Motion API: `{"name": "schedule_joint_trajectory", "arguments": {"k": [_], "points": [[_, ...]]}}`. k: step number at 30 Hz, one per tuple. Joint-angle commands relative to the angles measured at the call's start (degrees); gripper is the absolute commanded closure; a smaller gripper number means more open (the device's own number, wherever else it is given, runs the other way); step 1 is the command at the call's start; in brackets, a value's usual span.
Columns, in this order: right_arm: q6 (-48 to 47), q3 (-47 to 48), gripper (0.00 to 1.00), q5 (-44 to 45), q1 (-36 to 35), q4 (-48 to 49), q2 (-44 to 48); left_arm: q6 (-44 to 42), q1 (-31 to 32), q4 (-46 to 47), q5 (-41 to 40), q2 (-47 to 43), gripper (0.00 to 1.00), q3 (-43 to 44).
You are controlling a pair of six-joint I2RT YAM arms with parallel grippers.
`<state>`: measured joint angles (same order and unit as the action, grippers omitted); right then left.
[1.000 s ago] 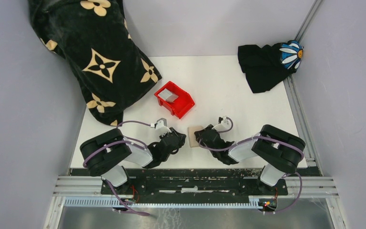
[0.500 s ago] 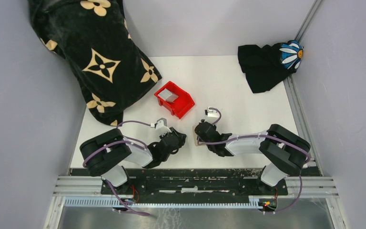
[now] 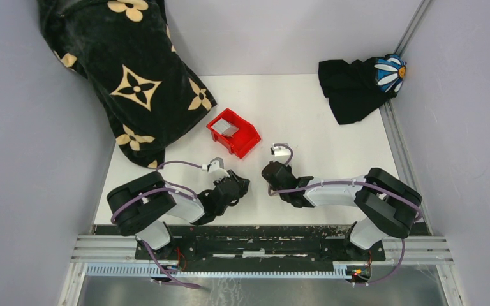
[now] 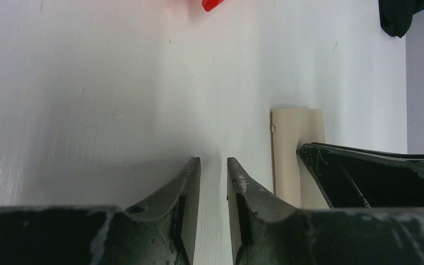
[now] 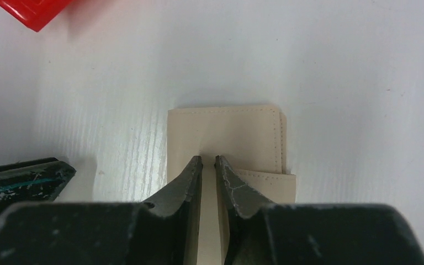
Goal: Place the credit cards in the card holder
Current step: Close the card holder at the center of the board.
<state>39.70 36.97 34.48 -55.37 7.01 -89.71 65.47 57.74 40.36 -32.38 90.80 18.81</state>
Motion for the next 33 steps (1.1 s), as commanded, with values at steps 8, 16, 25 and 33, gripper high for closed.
{"name": "schedule_joint_trajectory", "arguments": {"k": [8,16,25,33], "points": [[-6.63,3.15,0.75,-1.87,0.21,-5.71,3.36,-5.26,0.19,-3.45,0.02,-0.39,0.67,0.56],[-12.07,7.73,0.7,0.93,0.12,-9.25,5.35,-9.84,0.34,-6.65,-2.64,-5.19,0.65,2.77],[-17.94,9.74,0.57,13.91,0.58,-16.01,13.26,-22.25,3.46,-19.38,-11.97,-13.48,0.59,12.87],[-26.11,2.7,0.34,29.64,2.35,-11.18,22.85,-34.68,3.81,-23.95,-26.48,-18.68,0.46,19.5]]}}
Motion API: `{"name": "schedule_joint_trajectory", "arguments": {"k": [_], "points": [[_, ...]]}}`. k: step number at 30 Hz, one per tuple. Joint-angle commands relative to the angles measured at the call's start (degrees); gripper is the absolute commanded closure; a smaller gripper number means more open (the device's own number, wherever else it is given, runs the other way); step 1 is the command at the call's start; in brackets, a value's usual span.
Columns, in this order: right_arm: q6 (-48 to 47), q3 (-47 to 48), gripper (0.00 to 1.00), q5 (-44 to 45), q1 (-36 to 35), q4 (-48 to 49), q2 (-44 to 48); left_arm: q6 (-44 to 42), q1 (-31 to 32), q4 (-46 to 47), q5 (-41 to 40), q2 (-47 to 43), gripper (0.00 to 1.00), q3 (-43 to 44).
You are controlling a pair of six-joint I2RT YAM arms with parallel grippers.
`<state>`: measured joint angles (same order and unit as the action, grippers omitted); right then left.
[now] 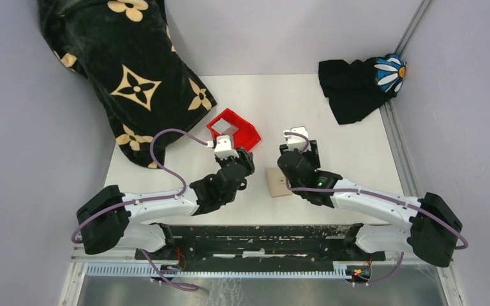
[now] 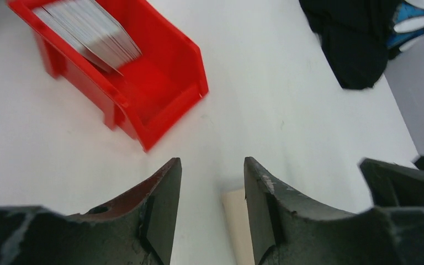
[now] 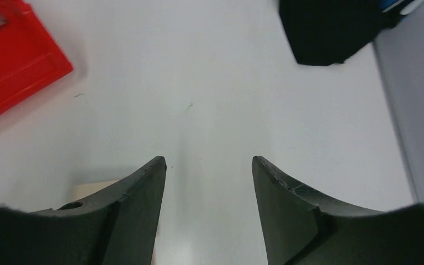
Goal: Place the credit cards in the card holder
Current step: Close the card holder at the center of the board, then reset both arms
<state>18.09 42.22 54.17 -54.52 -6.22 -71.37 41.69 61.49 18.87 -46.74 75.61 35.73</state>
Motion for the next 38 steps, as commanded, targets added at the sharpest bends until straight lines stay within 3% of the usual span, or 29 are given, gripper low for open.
{"name": "schedule_joint_trajectory", "arguments": {"k": [1,7,12,17,28,38], "points": [[-4.32,-3.18,0.34,9.98,2.16,1.85,5.59,-13.82,0.05,-0.32,-13.61,-3.75,0.45,2.14],[-1.48,-4.08,0.18,8.75,5.84,-4.02,10.11,-18.38,-1.31,1.06,-23.04,-3.8,0.0,0.84],[2.36,-3.99,0.06,7.2,6.62,-7.65,10.17,-17.13,-7.3,-0.72,-19.89,-7.89,0.01,-1.56],[5.26,-3.58,0.0,7.33,6.7,-9.64,8.15,-21.71,-10.64,6.97,-18.91,-12.94,0.01,-7.76],[14.39,1.11,0.0,15.06,6.62,-18.64,3.72,-22.76,-11.4,11.55,-18.38,-10.43,0.01,-10.39],[17.45,0.55,0.0,15.93,6.62,-19.3,5.68,-22.36,-11.94,12.96,-18.3,-9.05,0.01,-10.95]]}}
